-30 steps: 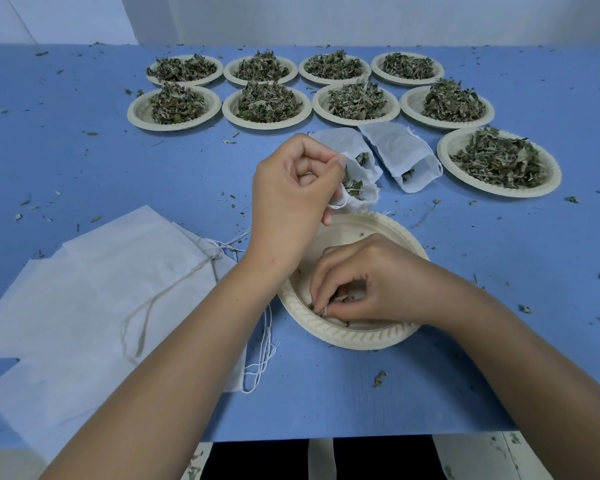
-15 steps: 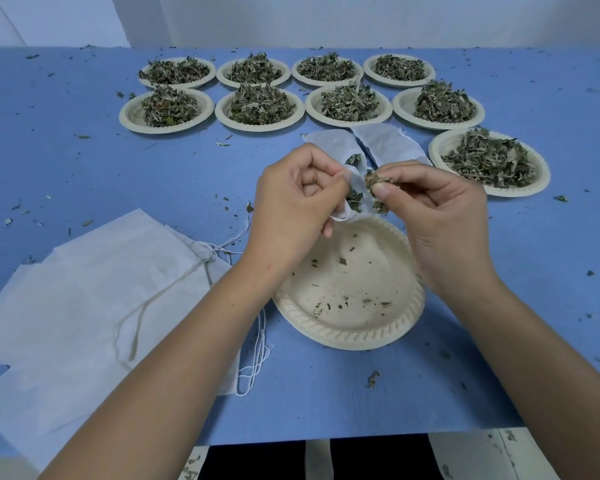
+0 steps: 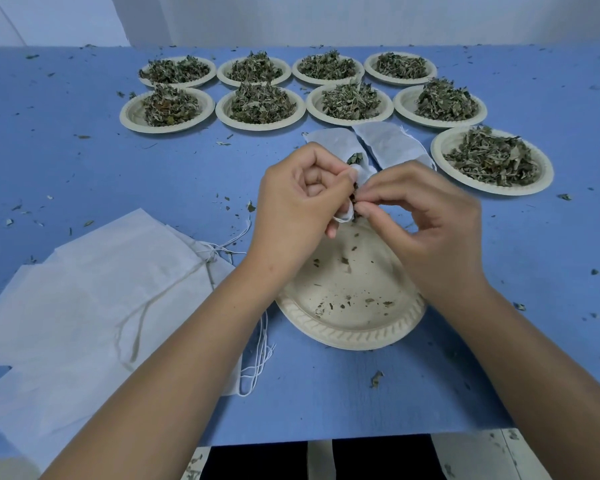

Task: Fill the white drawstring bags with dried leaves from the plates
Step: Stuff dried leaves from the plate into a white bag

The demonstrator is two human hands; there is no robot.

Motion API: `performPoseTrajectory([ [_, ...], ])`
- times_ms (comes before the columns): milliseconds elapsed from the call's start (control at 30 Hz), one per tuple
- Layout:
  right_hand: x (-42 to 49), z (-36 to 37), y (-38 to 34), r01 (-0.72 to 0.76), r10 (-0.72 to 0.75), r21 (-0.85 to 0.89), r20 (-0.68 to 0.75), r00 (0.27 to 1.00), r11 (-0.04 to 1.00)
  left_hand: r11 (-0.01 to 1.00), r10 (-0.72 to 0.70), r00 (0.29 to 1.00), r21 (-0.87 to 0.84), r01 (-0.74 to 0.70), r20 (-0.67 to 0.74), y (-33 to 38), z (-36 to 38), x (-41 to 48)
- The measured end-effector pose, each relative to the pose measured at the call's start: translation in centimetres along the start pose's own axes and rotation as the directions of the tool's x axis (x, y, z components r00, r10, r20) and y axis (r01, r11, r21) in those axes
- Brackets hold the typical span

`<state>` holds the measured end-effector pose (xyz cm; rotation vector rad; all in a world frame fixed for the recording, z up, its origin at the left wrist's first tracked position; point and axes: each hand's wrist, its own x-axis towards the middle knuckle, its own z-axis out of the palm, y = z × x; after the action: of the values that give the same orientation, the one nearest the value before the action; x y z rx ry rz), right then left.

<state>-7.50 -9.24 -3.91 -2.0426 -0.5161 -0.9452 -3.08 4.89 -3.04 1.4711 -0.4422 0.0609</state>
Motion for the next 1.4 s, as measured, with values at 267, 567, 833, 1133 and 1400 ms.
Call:
performPoseTrajectory([
  [267,0.2,0.3,0.2,0.13,-0.081,-0.349,0.152,0.985,0.928,0.999,-0.001,1.0,-0.044,0.0,-0.016,0.1,-0.2,0.2],
  [567,0.4,-0.5,-0.1,0.067,-0.022,-0.38,0.121,0.992,0.922,0.999,0.015,0.994,-0.034,-0.019,-0.107,-0.1,-0.3,0.3],
  [833,0.0,0.8,0.9,0.097,0.136,-0.445,0.462,0.877,0.89,0.996,0.083,0.986,0.012,-0.086,0.145,-0.2,0.2,-0.5],
  [1133,0.3,0.0,1.1,0.08,-0.005,-0.283,0.257,0.966,0.956,0.909,0.351,0.912,0.311,-0.277,-0.214,0.2,-2.1,1.2],
  [1400,0.0,0.5,2.4,-0.156,0.184,-0.142,0.21,0.96,0.977,0.713,0.357,0.934,0.636,-0.293,0.031,-2.0,-5.7,4.4],
])
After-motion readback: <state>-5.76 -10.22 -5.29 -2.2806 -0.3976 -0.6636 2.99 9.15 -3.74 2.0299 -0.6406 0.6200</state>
